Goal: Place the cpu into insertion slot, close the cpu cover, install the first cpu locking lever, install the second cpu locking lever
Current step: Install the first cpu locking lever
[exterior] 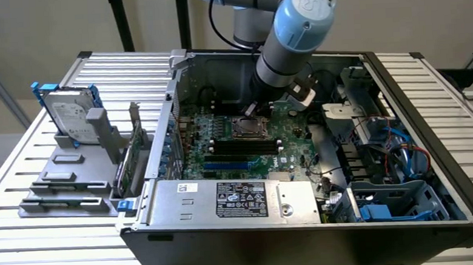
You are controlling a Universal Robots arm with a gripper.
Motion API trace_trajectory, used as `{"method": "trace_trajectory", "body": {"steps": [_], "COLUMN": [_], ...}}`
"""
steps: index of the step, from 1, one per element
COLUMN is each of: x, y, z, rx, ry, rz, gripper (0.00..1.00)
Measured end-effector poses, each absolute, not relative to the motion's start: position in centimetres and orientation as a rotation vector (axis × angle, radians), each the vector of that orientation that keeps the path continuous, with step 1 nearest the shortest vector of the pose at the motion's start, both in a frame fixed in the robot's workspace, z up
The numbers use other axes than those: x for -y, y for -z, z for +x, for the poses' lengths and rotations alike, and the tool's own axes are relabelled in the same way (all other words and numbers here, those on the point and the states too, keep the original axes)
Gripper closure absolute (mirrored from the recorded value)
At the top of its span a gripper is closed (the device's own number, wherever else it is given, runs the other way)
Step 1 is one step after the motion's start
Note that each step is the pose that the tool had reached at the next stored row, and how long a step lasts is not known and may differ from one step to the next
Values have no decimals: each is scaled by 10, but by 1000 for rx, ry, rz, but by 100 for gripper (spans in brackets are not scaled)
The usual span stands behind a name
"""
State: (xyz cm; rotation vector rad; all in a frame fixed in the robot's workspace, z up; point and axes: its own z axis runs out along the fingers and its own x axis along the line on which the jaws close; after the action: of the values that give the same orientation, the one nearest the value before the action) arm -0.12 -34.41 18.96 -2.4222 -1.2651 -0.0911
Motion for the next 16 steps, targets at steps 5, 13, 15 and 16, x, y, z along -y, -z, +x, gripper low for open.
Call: {"method": "trace_trajectory", "body": {"steps": [5, 13, 15, 16], "x": [344, 344, 344, 344], "y": [-189, -188, -187, -187], "z": [1, 3, 4, 5], "rx": [1273, 1290, 1295, 1297], "ry": [89, 95, 95, 95], "rz": [-2418, -2390, -2385, -2382], "gripper": [89, 89, 89, 89]}}
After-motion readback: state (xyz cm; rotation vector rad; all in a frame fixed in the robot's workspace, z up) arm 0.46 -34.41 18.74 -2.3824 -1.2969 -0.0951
